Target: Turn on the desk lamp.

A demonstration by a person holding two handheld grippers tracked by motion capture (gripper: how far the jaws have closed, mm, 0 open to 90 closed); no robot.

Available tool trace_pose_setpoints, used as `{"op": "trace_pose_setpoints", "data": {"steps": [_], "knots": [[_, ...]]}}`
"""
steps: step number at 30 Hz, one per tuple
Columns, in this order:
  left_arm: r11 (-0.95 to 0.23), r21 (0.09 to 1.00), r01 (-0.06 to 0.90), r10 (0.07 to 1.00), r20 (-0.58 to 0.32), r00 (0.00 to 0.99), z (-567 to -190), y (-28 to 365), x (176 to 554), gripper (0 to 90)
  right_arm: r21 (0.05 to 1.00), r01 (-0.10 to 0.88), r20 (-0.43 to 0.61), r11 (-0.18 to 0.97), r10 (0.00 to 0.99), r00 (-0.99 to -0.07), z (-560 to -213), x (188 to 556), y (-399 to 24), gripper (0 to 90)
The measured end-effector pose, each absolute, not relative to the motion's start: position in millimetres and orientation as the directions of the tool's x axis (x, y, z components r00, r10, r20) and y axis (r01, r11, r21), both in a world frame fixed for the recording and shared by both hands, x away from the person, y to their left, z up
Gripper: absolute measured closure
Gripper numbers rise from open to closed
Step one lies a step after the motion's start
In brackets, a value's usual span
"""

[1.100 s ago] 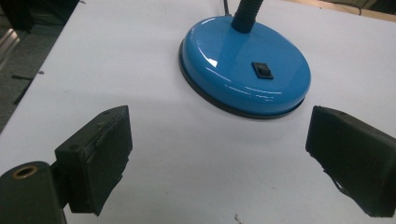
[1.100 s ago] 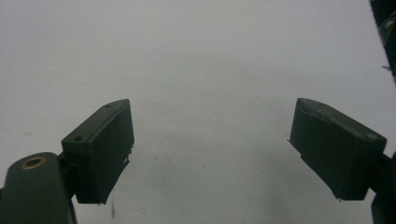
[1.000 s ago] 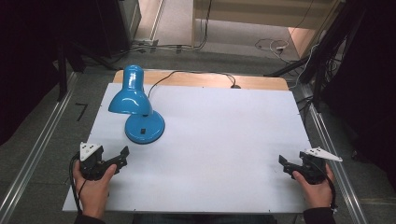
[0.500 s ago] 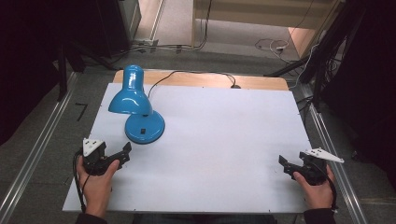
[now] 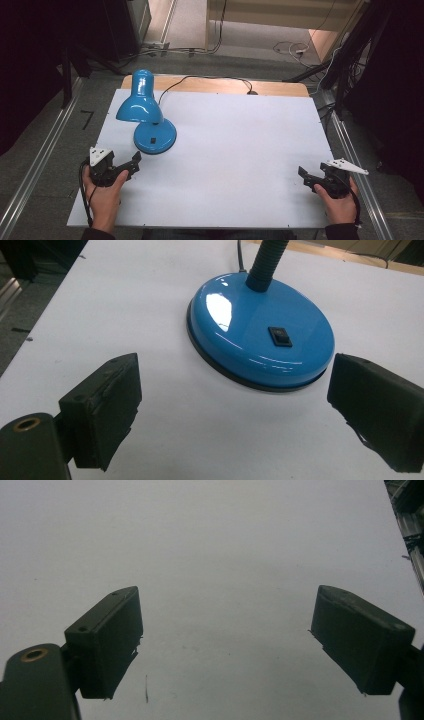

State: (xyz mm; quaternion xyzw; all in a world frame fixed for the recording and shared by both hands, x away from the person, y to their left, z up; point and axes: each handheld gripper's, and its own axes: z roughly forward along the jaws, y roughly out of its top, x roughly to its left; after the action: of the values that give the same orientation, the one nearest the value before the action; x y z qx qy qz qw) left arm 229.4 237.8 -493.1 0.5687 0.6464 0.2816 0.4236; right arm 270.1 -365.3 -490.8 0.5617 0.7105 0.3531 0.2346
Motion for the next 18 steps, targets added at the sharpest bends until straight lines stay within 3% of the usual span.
{"op": "trace_pose_setpoints", "data": {"steps": [18], "knots": [[0.189, 0.842, 0.505, 0.974, -0.227, 0.015, -493.6, 236.0, 232.6, 8.6, 0.76, 0.64, 0.071, 0.116, 0.963, -0.26, -491.3, 270.6, -364.3, 11.8]]}}
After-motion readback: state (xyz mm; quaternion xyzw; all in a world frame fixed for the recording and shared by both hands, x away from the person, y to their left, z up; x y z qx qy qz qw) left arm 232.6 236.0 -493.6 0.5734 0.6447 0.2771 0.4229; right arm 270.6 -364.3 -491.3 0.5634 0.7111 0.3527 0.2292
